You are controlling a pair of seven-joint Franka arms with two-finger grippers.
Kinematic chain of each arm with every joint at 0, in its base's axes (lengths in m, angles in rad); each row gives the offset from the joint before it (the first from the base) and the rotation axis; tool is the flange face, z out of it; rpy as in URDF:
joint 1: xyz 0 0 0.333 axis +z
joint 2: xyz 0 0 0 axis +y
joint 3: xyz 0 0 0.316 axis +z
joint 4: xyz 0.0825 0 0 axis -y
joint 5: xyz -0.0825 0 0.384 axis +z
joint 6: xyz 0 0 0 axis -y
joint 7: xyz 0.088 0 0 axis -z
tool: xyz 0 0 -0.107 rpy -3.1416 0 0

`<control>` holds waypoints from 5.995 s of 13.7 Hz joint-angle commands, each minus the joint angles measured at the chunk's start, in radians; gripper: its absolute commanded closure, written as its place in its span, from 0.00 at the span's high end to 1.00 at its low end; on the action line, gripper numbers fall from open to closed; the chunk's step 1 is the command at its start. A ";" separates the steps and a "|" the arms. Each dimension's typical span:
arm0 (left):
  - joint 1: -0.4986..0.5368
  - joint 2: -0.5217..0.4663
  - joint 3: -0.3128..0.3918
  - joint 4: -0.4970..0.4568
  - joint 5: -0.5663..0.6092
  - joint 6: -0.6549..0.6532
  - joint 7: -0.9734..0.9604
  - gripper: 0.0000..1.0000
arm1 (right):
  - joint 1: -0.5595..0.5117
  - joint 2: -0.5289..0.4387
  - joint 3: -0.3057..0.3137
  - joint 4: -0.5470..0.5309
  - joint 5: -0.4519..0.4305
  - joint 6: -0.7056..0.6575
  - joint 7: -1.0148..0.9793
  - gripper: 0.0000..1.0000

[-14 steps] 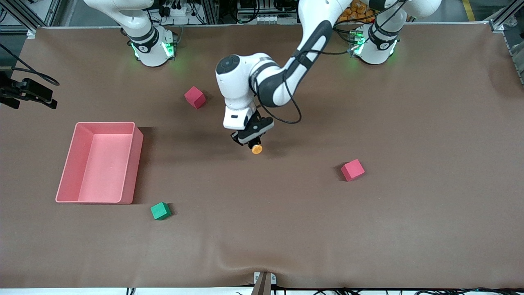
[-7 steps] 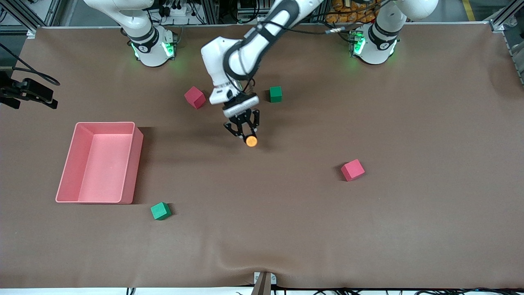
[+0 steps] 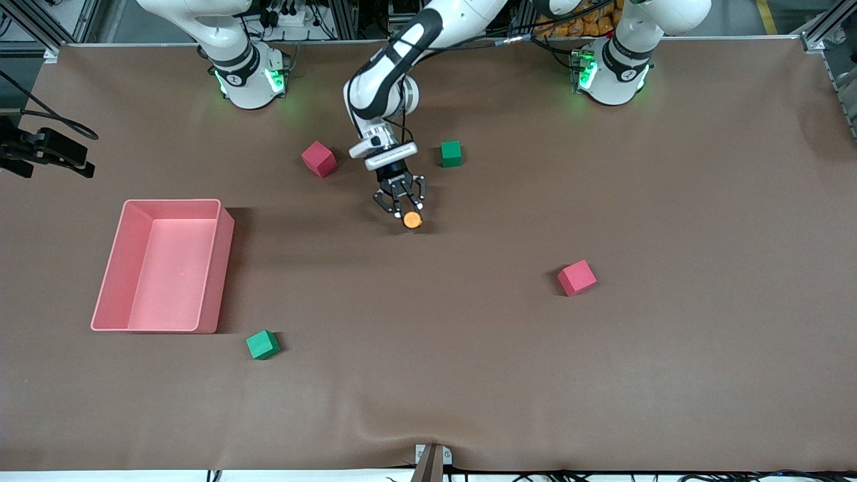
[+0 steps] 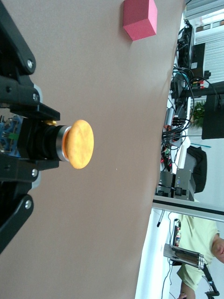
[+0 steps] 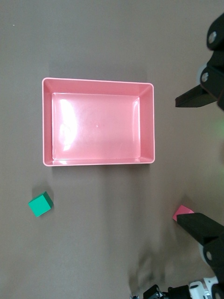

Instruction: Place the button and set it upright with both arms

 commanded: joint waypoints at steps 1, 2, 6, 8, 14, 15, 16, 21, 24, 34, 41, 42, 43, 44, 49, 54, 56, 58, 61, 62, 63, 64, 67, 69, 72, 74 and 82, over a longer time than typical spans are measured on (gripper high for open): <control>-0.012 0.002 0.014 0.016 0.031 -0.027 -0.054 0.00 | 0.003 -0.012 0.004 -0.004 0.014 -0.001 -0.007 1.00; -0.012 0.002 0.014 0.016 0.042 -0.027 -0.057 0.00 | 0.006 -0.012 0.004 -0.004 0.014 -0.003 -0.004 1.00; -0.021 0.029 0.012 0.016 0.048 -0.028 -0.109 0.00 | 0.005 -0.010 0.004 -0.004 0.014 -0.003 -0.004 1.00; -0.021 0.031 0.012 0.016 0.050 -0.028 -0.117 0.00 | 0.006 -0.012 0.004 -0.004 0.014 -0.003 -0.004 1.00; -0.021 0.053 0.012 0.018 0.065 -0.042 -0.160 0.00 | 0.006 -0.012 0.004 -0.004 0.014 -0.003 -0.002 1.00; -0.021 0.053 0.012 0.018 0.064 -0.042 -0.160 0.07 | 0.006 -0.012 0.004 -0.004 0.014 -0.003 -0.002 1.00; -0.021 0.054 0.012 0.016 0.064 -0.042 -0.162 0.17 | 0.006 -0.010 0.004 -0.004 0.014 -0.003 -0.002 1.00; -0.021 0.075 0.011 0.016 0.087 -0.042 -0.175 0.78 | 0.006 -0.012 0.006 -0.004 0.014 -0.004 -0.002 1.00; -0.021 0.077 0.011 0.016 0.084 -0.042 -0.182 1.00 | 0.006 -0.012 0.006 -0.004 0.014 -0.004 -0.002 1.00; -0.039 -0.030 -0.024 0.013 -0.056 -0.065 0.131 1.00 | 0.008 -0.010 0.006 -0.004 0.014 -0.001 -0.001 1.00; 0.019 -0.326 -0.026 -0.108 -0.237 -0.048 0.479 1.00 | 0.009 -0.010 0.006 -0.004 0.014 -0.001 0.001 1.00; 0.040 -0.373 -0.027 -0.132 -0.260 -0.045 0.524 1.00 | 0.009 -0.010 0.006 -0.004 0.014 -0.001 -0.001 1.00; 0.056 -0.415 -0.027 -0.148 -0.287 -0.028 0.557 1.00 | 0.011 -0.010 0.006 -0.004 0.014 -0.001 0.001 1.00; 0.082 -0.461 -0.027 -0.156 -0.327 -0.005 0.597 1.00 | 0.011 -0.010 0.006 -0.004 0.014 0.000 0.001 1.00; 0.215 -0.624 -0.026 -0.156 -0.499 0.000 0.901 1.00 | 0.012 -0.010 0.006 -0.004 0.014 -0.001 0.001 1.00; 0.373 -0.772 -0.026 -0.194 -0.671 -0.001 1.172 1.00 | 0.017 -0.010 0.006 -0.004 0.014 -0.001 0.001 1.00; 0.440 -0.819 -0.026 -0.205 -0.732 0.000 1.281 1.00 | 0.018 -0.010 0.006 -0.004 0.014 -0.003 0.001 1.00; 0.514 -0.854 -0.026 -0.206 -0.810 0.000 1.396 1.00 | 0.017 -0.012 0.006 -0.004 0.014 -0.004 0.001 1.00; 0.614 -0.895 -0.026 -0.206 -0.886 0.000 1.567 1.00 | 0.017 -0.012 0.006 -0.004 0.014 -0.004 0.001 1.00; 0.666 -0.906 -0.026 -0.208 -0.927 -0.002 1.620 1.00 | 0.017 -0.012 0.006 -0.004 0.014 -0.004 0.001 1.00; 0.715 -0.917 -0.026 -0.209 -0.967 -0.002 1.703 1.00 | 0.018 -0.012 0.006 -0.004 0.014 -0.004 0.001 1.00; 0.764 -0.920 -0.026 -0.211 -1.007 -0.002 1.787 1.00 | 0.018 -0.012 0.006 -0.004 0.014 -0.004 0.001 1.00; 0.893 -0.932 -0.026 -0.211 -1.074 -0.013 1.969 1.00 | 0.017 -0.012 0.006 -0.004 0.014 -0.004 0.001 1.00; 0.960 -0.951 -0.026 -0.209 -1.081 -0.042 2.068 1.00 | 0.017 -0.012 0.006 -0.004 0.014 -0.004 0.001 1.00; 1.121 -0.969 -0.024 -0.206 -1.165 -0.125 2.304 1.00 | 0.017 -0.012 0.006 -0.004 0.014 -0.006 0.001 1.00; 1.189 -0.974 -0.024 -0.200 -1.171 -0.172 2.366 1.00 | 0.017 -0.012 0.006 -0.004 0.014 -0.004 0.002 1.00; 1.238 -1.165 -0.055 -0.421 -1.168 -0.162 2.389 1.00 | 0.012 -0.015 0.004 -0.004 0.015 -0.014 0.002 1.00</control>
